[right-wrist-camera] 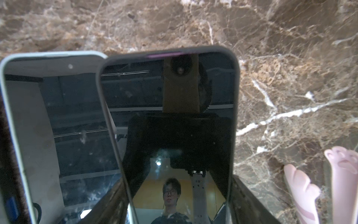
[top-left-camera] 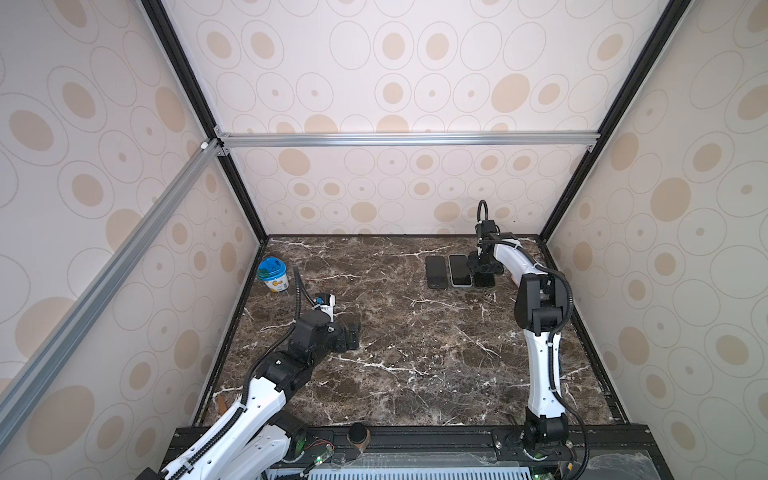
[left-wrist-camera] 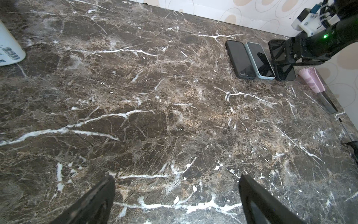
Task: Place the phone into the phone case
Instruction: 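Lower the cased phone beside the light-blue phone and open the right gripper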
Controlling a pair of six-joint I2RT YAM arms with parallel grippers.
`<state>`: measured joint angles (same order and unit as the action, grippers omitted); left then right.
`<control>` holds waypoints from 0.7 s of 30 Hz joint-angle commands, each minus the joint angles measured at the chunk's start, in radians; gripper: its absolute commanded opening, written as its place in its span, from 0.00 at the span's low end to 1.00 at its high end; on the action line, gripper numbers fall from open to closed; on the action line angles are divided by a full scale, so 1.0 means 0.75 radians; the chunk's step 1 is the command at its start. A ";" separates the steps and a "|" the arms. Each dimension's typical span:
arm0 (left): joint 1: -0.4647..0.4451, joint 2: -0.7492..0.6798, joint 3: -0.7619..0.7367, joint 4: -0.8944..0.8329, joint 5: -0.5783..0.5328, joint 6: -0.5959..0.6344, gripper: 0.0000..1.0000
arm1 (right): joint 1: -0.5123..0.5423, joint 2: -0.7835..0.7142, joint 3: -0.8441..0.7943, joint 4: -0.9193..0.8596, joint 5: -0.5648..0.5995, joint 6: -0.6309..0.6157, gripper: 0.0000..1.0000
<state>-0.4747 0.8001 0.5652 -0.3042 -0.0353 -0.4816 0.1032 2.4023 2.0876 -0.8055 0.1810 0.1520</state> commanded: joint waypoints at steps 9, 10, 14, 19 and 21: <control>0.009 0.005 0.073 -0.028 -0.027 0.028 1.00 | -0.015 0.035 0.071 -0.054 0.034 0.022 0.46; 0.009 0.007 0.074 -0.027 -0.027 0.028 1.00 | -0.018 0.036 0.070 -0.055 0.034 0.023 0.47; 0.010 0.013 0.082 -0.028 -0.025 0.029 1.00 | -0.022 0.041 0.070 -0.057 0.031 0.025 0.53; 0.009 0.013 0.086 -0.031 -0.026 0.027 1.00 | -0.027 0.043 0.073 -0.057 0.009 0.035 0.60; 0.010 0.013 0.087 -0.032 -0.025 0.024 1.00 | -0.031 0.046 0.074 -0.057 0.000 0.039 0.63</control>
<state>-0.4728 0.8089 0.5823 -0.3187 -0.0368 -0.4805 0.0921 2.4195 2.1075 -0.8318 0.1795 0.1661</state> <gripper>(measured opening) 0.999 0.749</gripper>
